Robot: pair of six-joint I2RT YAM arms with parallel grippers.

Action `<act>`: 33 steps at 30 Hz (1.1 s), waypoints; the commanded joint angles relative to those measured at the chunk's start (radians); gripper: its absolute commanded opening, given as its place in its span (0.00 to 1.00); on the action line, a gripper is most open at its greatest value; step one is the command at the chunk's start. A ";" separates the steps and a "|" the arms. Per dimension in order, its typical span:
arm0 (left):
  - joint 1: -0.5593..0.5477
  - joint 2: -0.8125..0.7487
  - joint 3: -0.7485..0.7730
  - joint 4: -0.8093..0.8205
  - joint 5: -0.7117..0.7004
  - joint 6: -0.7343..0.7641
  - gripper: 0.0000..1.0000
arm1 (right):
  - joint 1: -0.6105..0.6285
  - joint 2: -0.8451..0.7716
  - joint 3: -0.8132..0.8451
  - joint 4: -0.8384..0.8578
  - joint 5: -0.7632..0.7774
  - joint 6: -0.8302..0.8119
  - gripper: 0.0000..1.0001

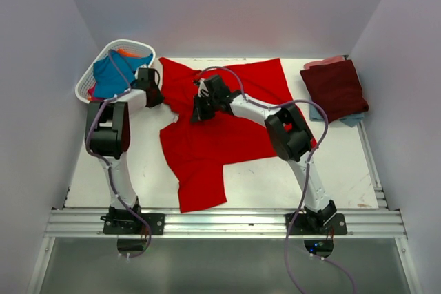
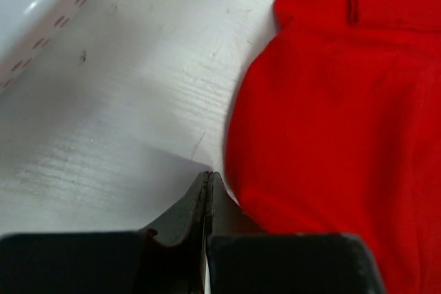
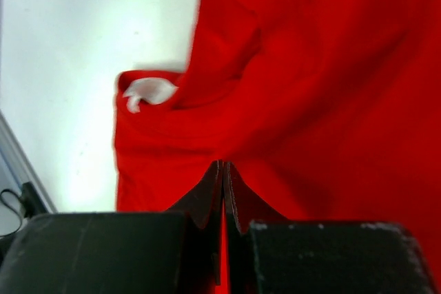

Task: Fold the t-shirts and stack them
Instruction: Flatten the tshirt out

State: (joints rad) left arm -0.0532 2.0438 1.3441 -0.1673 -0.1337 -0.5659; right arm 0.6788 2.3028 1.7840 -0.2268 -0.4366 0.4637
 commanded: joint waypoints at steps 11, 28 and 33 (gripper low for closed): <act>0.082 0.018 -0.167 0.291 0.328 -0.063 0.00 | -0.005 0.113 0.100 -0.158 0.246 -0.016 0.00; 0.170 0.102 -0.310 0.752 0.764 -0.282 0.63 | -0.005 0.112 0.048 -0.172 0.245 -0.048 0.00; 0.179 0.125 -0.283 0.736 0.773 -0.293 0.65 | -0.005 0.109 0.048 -0.175 0.240 -0.048 0.00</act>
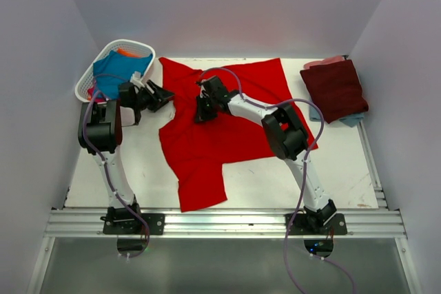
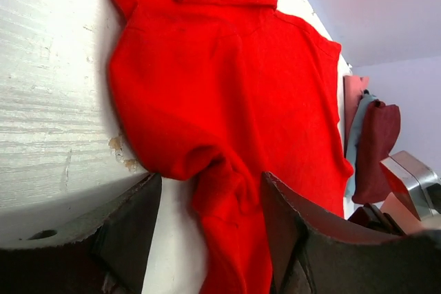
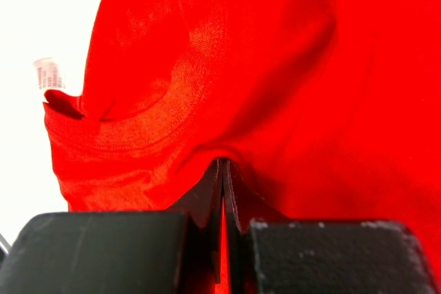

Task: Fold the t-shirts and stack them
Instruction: Flatten the tshirt out

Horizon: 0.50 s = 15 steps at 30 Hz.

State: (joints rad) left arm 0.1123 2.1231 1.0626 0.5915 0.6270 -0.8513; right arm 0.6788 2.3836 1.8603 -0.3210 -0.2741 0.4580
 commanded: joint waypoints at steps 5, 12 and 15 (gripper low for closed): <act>0.013 0.061 0.054 -0.098 -0.053 -0.018 0.48 | -0.005 0.020 -0.038 -0.075 0.075 -0.042 0.00; 0.015 0.089 0.137 -0.122 -0.062 -0.028 0.00 | -0.005 0.006 -0.079 -0.061 0.075 -0.042 0.00; 0.013 0.060 0.139 -0.122 -0.062 -0.020 0.00 | -0.005 -0.004 -0.096 -0.049 0.075 -0.042 0.00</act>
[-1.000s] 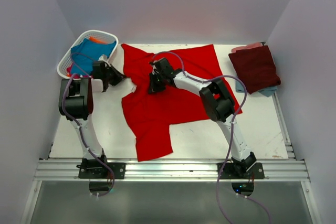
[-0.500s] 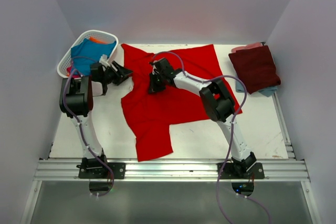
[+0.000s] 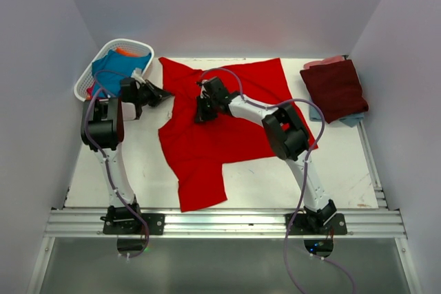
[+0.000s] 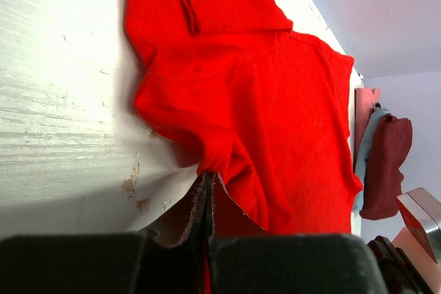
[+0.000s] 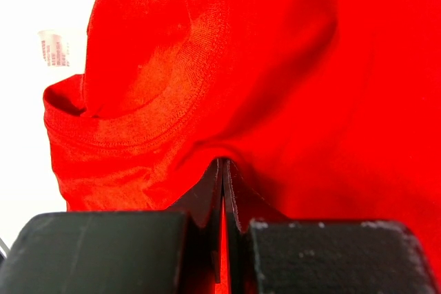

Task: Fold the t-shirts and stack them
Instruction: Flatten the tshirt out

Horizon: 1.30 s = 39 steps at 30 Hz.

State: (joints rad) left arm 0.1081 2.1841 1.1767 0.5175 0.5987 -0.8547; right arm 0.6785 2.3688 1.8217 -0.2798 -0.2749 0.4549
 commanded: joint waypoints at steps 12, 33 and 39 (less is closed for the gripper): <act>0.016 -0.267 -0.019 -0.137 -0.194 0.063 0.00 | -0.005 -0.005 -0.110 -0.064 0.075 -0.041 0.00; -0.079 -0.107 0.077 -0.338 -0.280 0.022 0.58 | -0.005 -0.008 -0.116 -0.052 0.069 -0.032 0.00; -0.090 -0.064 0.086 -0.335 -0.312 -0.006 0.56 | -0.010 -0.013 -0.131 -0.047 0.071 -0.033 0.00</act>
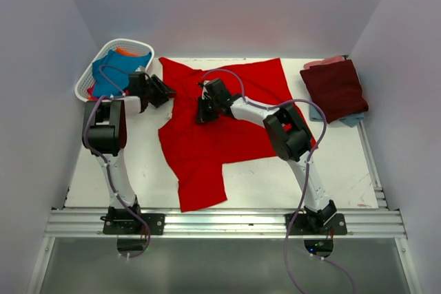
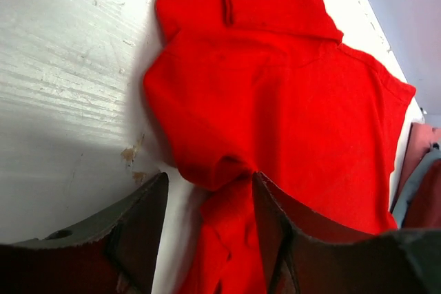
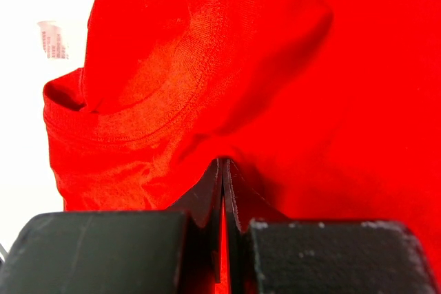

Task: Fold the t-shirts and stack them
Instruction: Flatten the tshirt out

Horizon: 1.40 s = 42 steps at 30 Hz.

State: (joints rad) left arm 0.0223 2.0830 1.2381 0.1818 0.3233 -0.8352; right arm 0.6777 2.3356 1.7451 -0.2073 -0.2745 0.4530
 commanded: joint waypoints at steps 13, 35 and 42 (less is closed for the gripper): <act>-0.007 -0.070 0.018 0.024 -0.078 0.001 0.00 | -0.023 0.014 -0.081 -0.103 0.064 -0.033 0.00; -0.013 -0.204 0.199 -0.231 -0.253 0.151 0.47 | -0.021 0.008 -0.093 -0.098 0.049 -0.033 0.00; -0.053 -0.204 0.186 -0.246 -0.239 0.197 0.77 | -0.023 0.004 -0.094 -0.099 0.052 -0.034 0.00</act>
State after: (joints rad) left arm -0.0120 1.9182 1.4139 -0.0475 0.0971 -0.6853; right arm 0.6716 2.3188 1.7012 -0.1616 -0.2829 0.4538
